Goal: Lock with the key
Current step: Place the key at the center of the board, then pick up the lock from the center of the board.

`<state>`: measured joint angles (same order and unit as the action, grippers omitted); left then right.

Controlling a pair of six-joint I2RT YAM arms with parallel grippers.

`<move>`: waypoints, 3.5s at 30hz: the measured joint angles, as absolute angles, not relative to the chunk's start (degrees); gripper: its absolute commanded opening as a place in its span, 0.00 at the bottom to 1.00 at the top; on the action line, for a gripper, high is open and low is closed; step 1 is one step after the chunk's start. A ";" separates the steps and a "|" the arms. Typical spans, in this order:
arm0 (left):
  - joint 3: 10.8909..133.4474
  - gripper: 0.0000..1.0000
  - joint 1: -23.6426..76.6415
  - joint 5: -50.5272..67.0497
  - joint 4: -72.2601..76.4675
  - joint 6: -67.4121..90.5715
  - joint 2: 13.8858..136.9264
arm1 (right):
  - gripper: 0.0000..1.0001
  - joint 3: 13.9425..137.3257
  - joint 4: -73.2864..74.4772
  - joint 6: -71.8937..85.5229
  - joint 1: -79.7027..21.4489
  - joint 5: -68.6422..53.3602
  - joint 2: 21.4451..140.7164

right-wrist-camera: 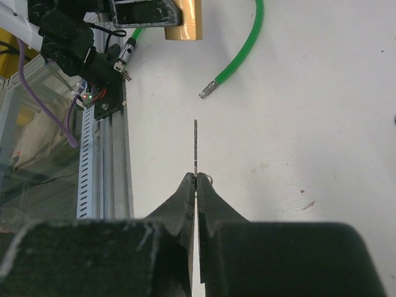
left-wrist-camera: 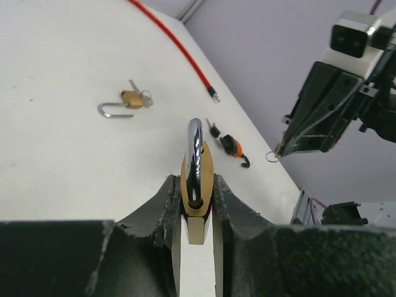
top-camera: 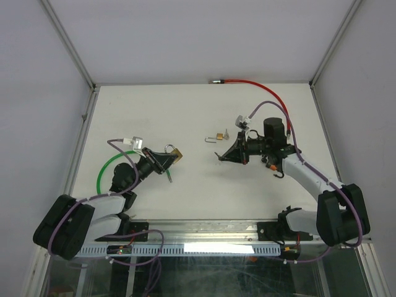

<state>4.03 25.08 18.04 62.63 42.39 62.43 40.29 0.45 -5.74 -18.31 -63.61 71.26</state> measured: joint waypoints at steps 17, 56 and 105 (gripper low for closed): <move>15.53 0.00 11.46 32.58 81.49 57.23 102.13 | 0.00 43.29 1.21 -4.56 -18.70 -61.43 79.18; 35.55 0.60 10.02 15.99 41.12 43.92 103.42 | 0.39 100.66 22.50 3.90 -32.25 -43.11 131.90; 16.47 0.99 27.42 4.54 19.99 37.82 46.17 | 0.54 53.21 28.12 -28.03 -11.25 -59.77 60.01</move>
<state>16.47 27.42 4.54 19.99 37.82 46.17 53.21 28.12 -28.03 -11.25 -59.77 60.01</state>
